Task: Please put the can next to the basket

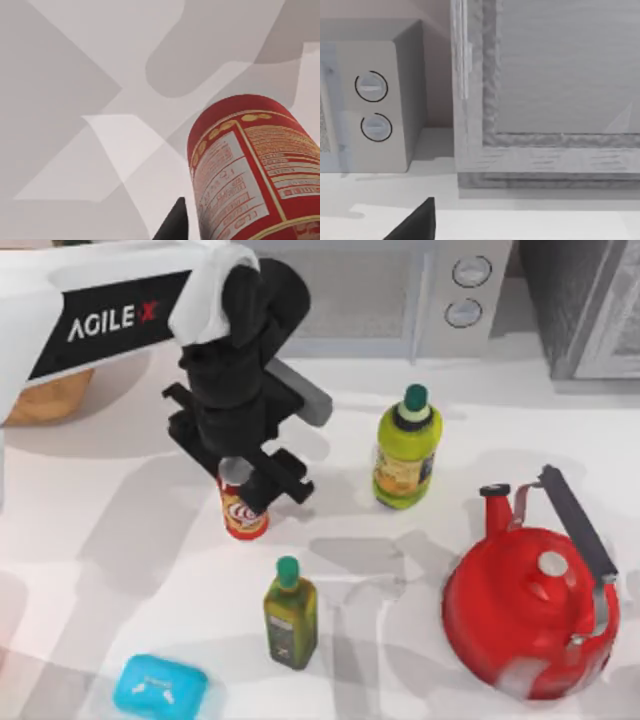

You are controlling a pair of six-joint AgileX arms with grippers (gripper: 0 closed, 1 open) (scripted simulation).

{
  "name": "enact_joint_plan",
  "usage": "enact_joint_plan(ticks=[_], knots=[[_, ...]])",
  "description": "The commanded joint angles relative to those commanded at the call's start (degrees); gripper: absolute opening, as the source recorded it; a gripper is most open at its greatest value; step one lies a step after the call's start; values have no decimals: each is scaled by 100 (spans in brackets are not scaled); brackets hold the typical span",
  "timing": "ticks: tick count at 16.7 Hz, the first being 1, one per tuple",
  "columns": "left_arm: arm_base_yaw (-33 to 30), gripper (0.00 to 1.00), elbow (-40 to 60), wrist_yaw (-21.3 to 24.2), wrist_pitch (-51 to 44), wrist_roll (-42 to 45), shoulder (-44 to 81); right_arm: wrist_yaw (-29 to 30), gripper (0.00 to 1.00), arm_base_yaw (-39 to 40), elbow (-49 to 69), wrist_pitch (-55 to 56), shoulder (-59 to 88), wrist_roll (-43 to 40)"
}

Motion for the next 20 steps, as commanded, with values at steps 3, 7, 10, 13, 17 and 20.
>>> enact_joint_plan(ticks=[3, 7, 10, 13, 17, 20], knots=[[0, 17, 0, 0, 0, 0, 0, 0, 100, 0, 0, 0, 0, 0], [0, 0, 0, 0, 0, 0, 0, 0, 100, 0, 0, 0, 0, 0], [0, 0, 0, 0, 0, 0, 0, 0, 100, 0, 0, 0, 0, 0], [0, 0, 0, 0, 0, 0, 0, 0, 100, 0, 0, 0, 0, 0], [205, 0, -14, 74, -126, 178, -171, 0, 100, 0, 0, 0, 0, 0], [937, 0, -74, 229, -423, 621, -594, 0, 100, 0, 0, 0, 0, 0]])
